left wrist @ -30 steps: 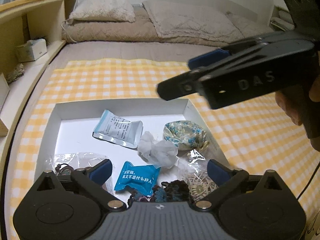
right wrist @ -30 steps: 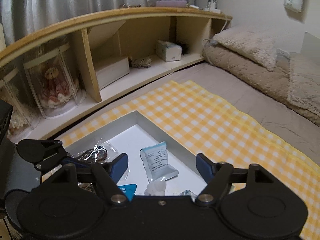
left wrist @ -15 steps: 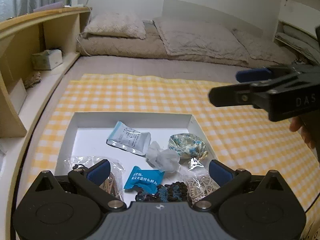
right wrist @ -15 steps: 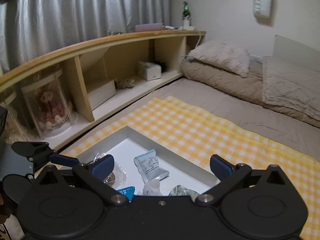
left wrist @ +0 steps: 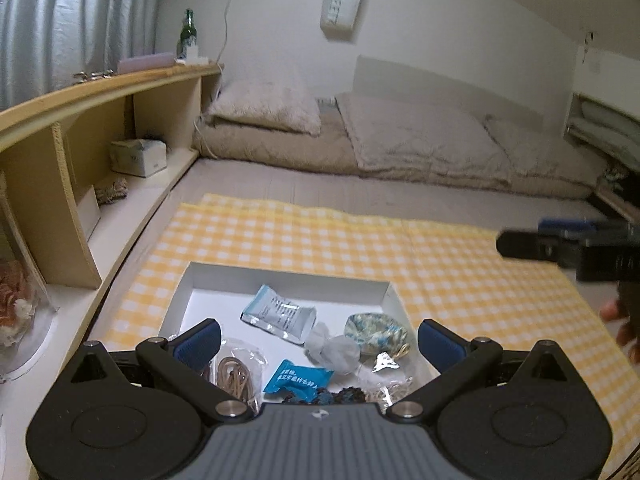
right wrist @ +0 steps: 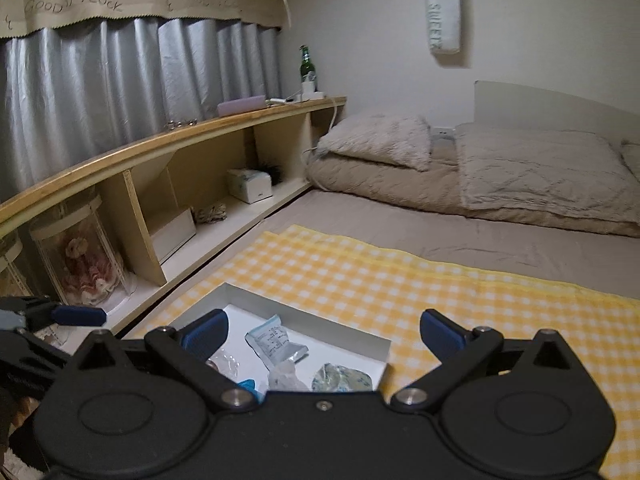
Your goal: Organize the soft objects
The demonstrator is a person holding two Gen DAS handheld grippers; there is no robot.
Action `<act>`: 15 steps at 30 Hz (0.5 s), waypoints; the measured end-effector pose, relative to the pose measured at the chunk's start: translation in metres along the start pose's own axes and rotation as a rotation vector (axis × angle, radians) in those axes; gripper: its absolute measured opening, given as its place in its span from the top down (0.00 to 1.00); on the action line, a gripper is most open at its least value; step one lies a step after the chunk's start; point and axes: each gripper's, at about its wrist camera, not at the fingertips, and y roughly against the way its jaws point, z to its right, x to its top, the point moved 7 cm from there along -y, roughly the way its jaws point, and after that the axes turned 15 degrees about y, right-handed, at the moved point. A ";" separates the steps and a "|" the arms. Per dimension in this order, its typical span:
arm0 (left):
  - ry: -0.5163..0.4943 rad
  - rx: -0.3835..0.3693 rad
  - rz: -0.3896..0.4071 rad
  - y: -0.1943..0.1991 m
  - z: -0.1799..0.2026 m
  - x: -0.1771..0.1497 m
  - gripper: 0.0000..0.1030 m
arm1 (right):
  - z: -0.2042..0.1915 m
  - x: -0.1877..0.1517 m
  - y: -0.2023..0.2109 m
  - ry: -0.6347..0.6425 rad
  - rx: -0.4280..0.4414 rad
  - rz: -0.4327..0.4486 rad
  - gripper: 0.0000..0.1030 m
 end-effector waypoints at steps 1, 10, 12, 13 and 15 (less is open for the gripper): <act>0.011 0.002 0.013 0.004 0.000 0.000 0.00 | 0.000 -0.002 0.005 -0.004 -0.009 0.004 0.00; 0.004 0.028 0.071 0.033 0.013 -0.019 0.00 | -0.007 -0.032 0.041 -0.015 -0.058 0.019 0.00; -0.016 0.023 0.075 0.037 0.017 -0.025 0.00 | -0.008 -0.040 0.047 -0.025 -0.071 0.019 0.00; -0.030 0.023 0.076 0.039 0.020 -0.028 0.00 | -0.008 -0.044 0.051 -0.028 -0.079 0.019 0.00; -0.062 0.031 0.081 0.043 0.024 -0.035 0.00 | -0.009 -0.051 0.056 -0.030 -0.095 0.015 0.00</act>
